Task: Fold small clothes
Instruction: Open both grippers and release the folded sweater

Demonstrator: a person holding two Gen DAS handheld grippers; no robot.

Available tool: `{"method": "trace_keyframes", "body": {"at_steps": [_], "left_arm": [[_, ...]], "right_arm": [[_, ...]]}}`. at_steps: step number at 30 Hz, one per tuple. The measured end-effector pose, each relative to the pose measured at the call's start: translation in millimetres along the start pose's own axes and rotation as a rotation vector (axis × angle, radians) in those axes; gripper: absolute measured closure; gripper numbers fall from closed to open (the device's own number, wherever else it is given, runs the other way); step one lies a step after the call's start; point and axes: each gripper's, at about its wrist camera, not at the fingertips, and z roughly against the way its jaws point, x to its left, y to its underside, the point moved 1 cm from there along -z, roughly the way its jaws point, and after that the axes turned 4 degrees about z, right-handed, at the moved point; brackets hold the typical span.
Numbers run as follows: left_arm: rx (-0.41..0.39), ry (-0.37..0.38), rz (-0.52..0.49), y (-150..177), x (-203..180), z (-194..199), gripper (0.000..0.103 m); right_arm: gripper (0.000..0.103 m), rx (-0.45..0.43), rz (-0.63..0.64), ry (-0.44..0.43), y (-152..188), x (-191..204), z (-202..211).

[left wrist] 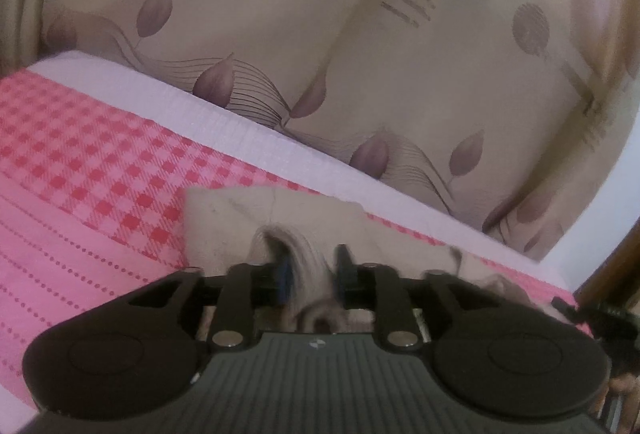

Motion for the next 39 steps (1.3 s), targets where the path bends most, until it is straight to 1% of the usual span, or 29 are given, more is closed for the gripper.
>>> {"method": "trace_keyframes", "body": {"at_steps": [1, 2, 3, 4, 5, 6, 8, 9, 11, 13, 14, 16, 18, 19, 21, 23, 25, 26, 27, 29, 32, 33, 34, 35, 36, 37, 38, 39], "left_arm": [[-0.017, 0.007, 0.018, -1.6, 2.0, 0.1, 0.046], [-0.046, 0.02, 0.042, -3.6, 4.8, 2.1, 0.031], [-0.071, 0.024, 0.057, -5.7, 6.3, 4.7, 0.025], [-0.089, 0.022, 0.063, -8.2, 5.9, 6.1, 0.014], [-0.113, 0.02, 0.066, -10.5, 5.9, 8.5, 0.011], [-0.14, 0.018, 0.06, -12.5, 5.4, 11.1, 0.011], [-0.155, 0.009, 0.019, -15.6, 1.4, 14.8, 0.011], [-0.167, 0.002, -0.006, -15.5, 0.4, 18.1, 0.011], [-0.198, -0.004, -0.056, -12.2, -0.3, 27.0, 0.011], [-0.191, 0.023, -0.116, -6.7, -1.0, 35.6, 0.012], [-0.17, 0.037, -0.167, -2.9, -4.7, 38.7, 0.013], [-0.127, 0.058, -0.239, 7.0, -10.6, 40.9, 0.016], [-0.04, 0.099, -0.291, 16.6, -18.8, 33.9, 0.019], [0.008, 0.119, -0.315, 22.6, -24.4, 28.1, 0.019], [0.07, 0.132, -0.366, 31.8, -35.8, 15.2, 0.019], [0.116, 0.121, -0.383, 36.5, -43.0, -0.6, 0.02], [0.136, 0.101, -0.356, 33.5, -42.6, -19.0, 0.019], [0.136, 0.082, -0.341, 31.5, -39.3, -25.0, 0.02], [0.129, 0.037, -0.312, 26.2, -34.4, -33.8, 0.019], [0.093, -0.034, -0.242, 15.7, -20.8, -43.2, 0.02], [0.044, -0.13, -0.125, -0.3, 2.6, -46.1, 0.02], [0.044, -0.138, -0.092, -3.0, 10.0, -45.4, 0.023], [0.042, -0.134, -0.08, -5.8, 13.8, -43.0, 0.023], [0.024, -0.141, -0.092, -6.8, 14.5, -38.4, 0.021], [-0.004, -0.174, -0.123, -5.5, 13.2, -32.4, 0.017], [-0.043, -0.207, -0.161, -4.8, 11.6, -26.6, 0.015], [-0.093, -0.23, -0.201, -2.5, 10.7, -18.6, 0.011], [-0.124, -0.235, -0.222, -0.4, 12.1, -11.3, 0.009]], "right_arm": [[0.088, -0.01, -0.018, -0.008, -0.3, -2.1, -0.1], [0.088, -0.025, -0.038, -0.026, -0.4, -4.2, 0.6], [0.087, -0.041, -0.061, -0.055, 0.0, -6.2, 1.9], [0.085, -0.062, -0.084, -0.088, 0.4, -7.9, 3.8], [0.084, -0.082, -0.102, -0.112, 0.6, -9.1, 5.8], [0.081, -0.103, -0.119, -0.13, 0.6, -10.3, 8.3], [0.076, -0.123, -0.143, -0.155, 0.3, -11.9, 12.3], [0.076, -0.128, -0.141, -0.157, 0.7, -11.2, 14.3], [0.076, -0.128, -0.107, -0.178, 3.1, -7.1, 21.5], [0.076, -0.112, -0.052, -0.198, 7.0, -1.2, 29.4], [0.076, -0.084, -0.006, -0.211, 10.3, 4.0, 31.4], [0.076, 0.009, 0.129, -0.222, 21.0, 20.4, 31.1], [0.076, 0.124, 0.317, -0.188, 38.5, 43.3, 24.6], [0.076, 0.176, 0.407, -0.171, 48.7, 54.6, 19.1], [0.076, 0.247, 0.542, -0.129, 65.3, 73.8, 4.8], [0.076, 0.303, 0.621, -0.088, 75.0, 88.2, -14.4], [0.076, 0.33, 0.672, -0.055, 78.6, 99.6, -33.1], [0.076, 0.34, 0.68, -0.041, 77.1, 104.1, -43.2], [0.076, 0.349, 0.679, -0.024, 74.2, 107.1, -53.3], [0.076, 0.321, 0.657, 0.018, 64.9, 108.7, -70.1], [0.076, 0.207, 0.531, 0.069, 45.0, 99.4, -80.0], [0.076, 0.18, 0.484, 0.084, 40.0, 96.7, -83.3], [0.076, 0.151, 0.44, 0.091, 36.9, 92.2, -81.2], [0.076, 0.122, 0.419, 0.09, 35.5, 88.4, -77.1], [0.076, 0.095, 0.422, 0.081, 37.2, 87.3, -70.1], [0.076, 0.07, 0.44, 0.064, 41.0, 88.0, -60.7], [0.076, 0.054, 0.463, 0.047, 43.7, 87.8, -53.4], [0.076, 0.046, 0.485, 0.037, 49.0, 89.1, -44.4]]}}
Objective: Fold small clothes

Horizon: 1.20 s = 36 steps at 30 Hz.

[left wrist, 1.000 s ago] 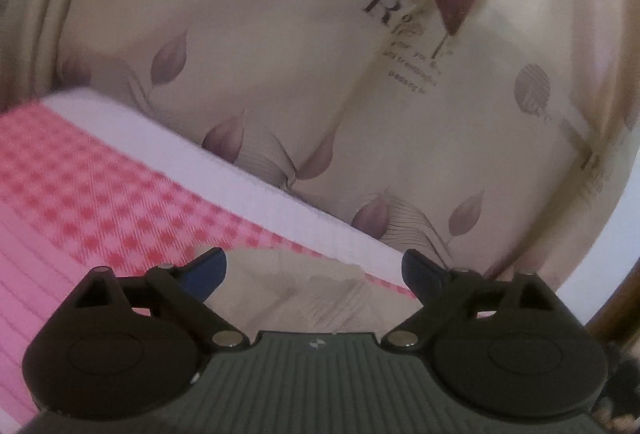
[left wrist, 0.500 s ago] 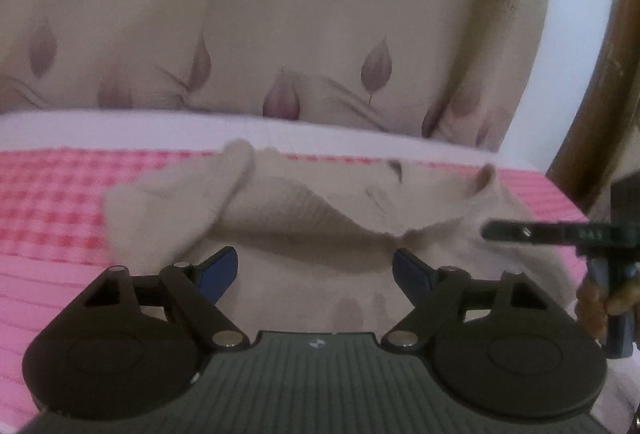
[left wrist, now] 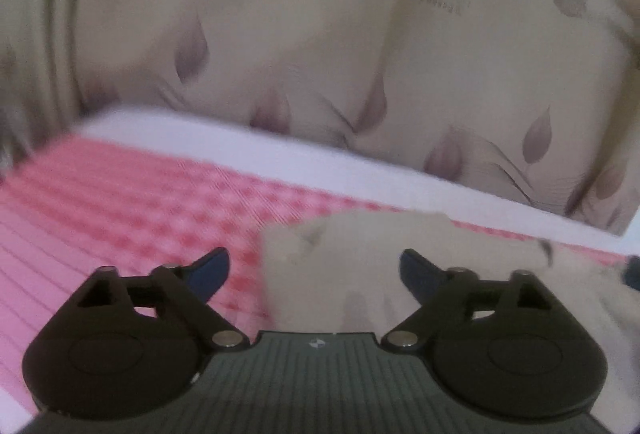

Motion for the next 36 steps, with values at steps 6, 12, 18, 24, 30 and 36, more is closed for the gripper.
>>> {"method": "trace_keyframes", "body": {"at_steps": [6, 12, 18, 24, 30, 36], "left_arm": [[-0.002, 0.077, 0.041, 11.2, 24.0, 22.5, 0.007], [0.04, 0.092, 0.06, 30.1, 34.5, 20.8, 0.004], [0.074, 0.066, 0.054, 40.0, 36.8, 7.3, 0.002], [0.093, 0.048, 0.045, 42.5, 36.2, 3.4, 0.001], [0.087, 0.028, 0.028, 44.0, 33.0, 4.4, 0.0], [0.082, 0.014, 0.012, 44.0, 31.1, 5.6, 0.0]], "right_arm": [[0.076, 0.062, 0.196, 0.067, 37.0, 22.8, 33.1], [0.077, 0.089, 0.399, 0.223, 67.6, 39.0, 29.0], [0.074, 0.103, 0.48, 0.295, 74.6, 52.6, 22.4], [0.046, 0.116, 0.49, 0.317, 76.5, 52.9, 20.3], [0.015, 0.126, 0.532, 0.342, 79.4, 59.3, 17.5], [0.0, 0.143, 0.553, 0.367, 81.1, 62.0, 14.8]]}}
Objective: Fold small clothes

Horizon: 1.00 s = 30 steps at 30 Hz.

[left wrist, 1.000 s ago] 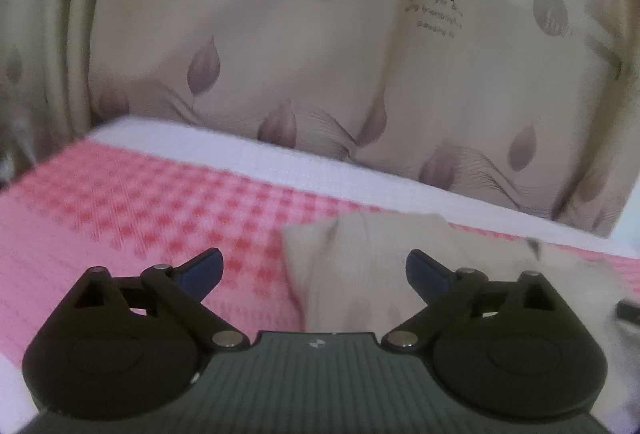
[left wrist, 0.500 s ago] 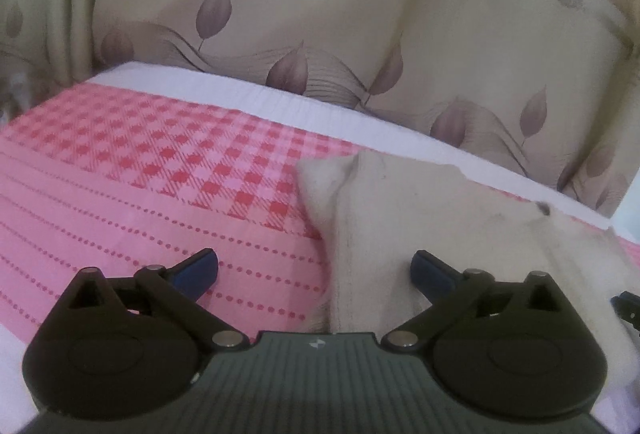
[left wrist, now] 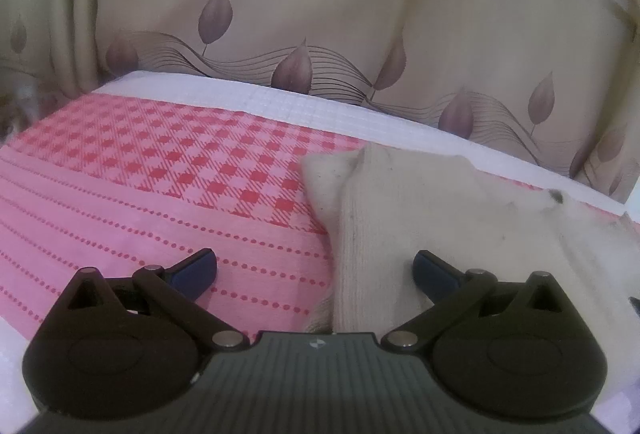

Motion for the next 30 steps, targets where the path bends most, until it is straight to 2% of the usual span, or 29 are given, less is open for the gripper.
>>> {"method": "trace_keyframes", "body": {"at_steps": [11, 19, 22, 26, 30], "left_arm": [[0.012, 0.023, 0.01, 0.1, 2.8, 0.3, 0.0], [0.004, 0.064, 0.058, 0.7, 9.1, 1.7, 0.0], [-0.002, 0.1, 0.068, 1.3, 10.2, 3.1, 0.0], [-0.013, 0.128, 0.13, 1.2, 16.3, 3.4, 0.0], [0.006, 0.159, 0.12, -2.9, 14.1, 1.6, 0.001]], "right_arm": [[0.0, 0.012, 0.019, 0.021, -1.5, 3.0, 0.7], [0.0, 0.012, 0.026, 0.028, -1.0, 4.1, 0.4], [0.0, 0.013, 0.029, 0.031, -0.9, 4.9, -0.1], [0.0, 0.018, 0.027, 0.028, -1.2, 4.1, -1.8], [0.0, 0.017, 0.027, 0.03, -1.2, 4.5, -0.8]]}}
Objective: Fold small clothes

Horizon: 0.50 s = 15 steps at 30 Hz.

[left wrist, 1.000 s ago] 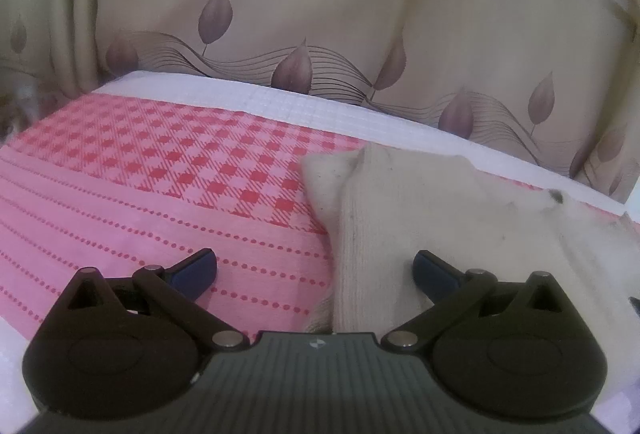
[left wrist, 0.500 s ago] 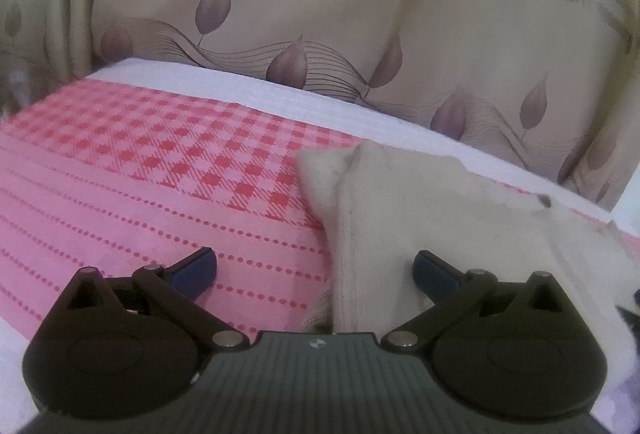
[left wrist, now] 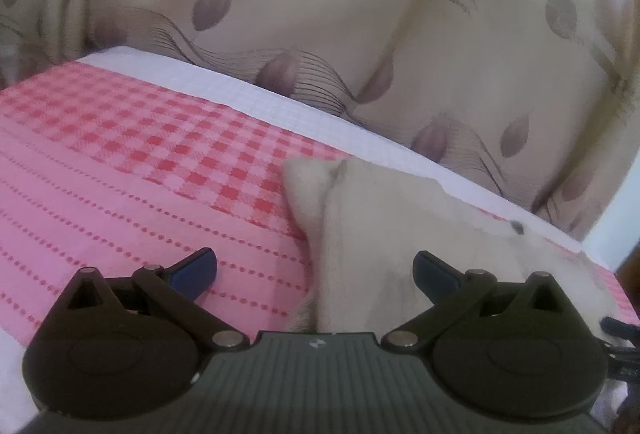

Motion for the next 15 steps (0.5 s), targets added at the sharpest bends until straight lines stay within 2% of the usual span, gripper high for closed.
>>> {"method": "trace_keyframes", "body": {"at_steps": [5, 8, 12, 15], "left_arm": [[0.105, 0.074, -0.125, -8.2, -8.0, -11.0, 0.003], [0.137, 0.099, -0.194, -10.4, -10.7, -17.8, 0.006], [0.162, 0.158, -0.15, -19.3, -1.5, -27.2, 0.013], [0.18, 0.204, -0.067, -29.2, 9.9, -36.6, 0.025]], "right_arm": [[0.0, -0.001, 0.003, 0.001, 0.6, -0.2, 0.4], [0.0, -0.002, 0.0, -0.003, 0.9, -0.9, 0.6], [0.0, -0.003, 0.001, -0.004, 0.8, -1.2, 0.4], [0.0, -0.004, 0.001, -0.006, 0.6, -2.0, -0.2]]}}
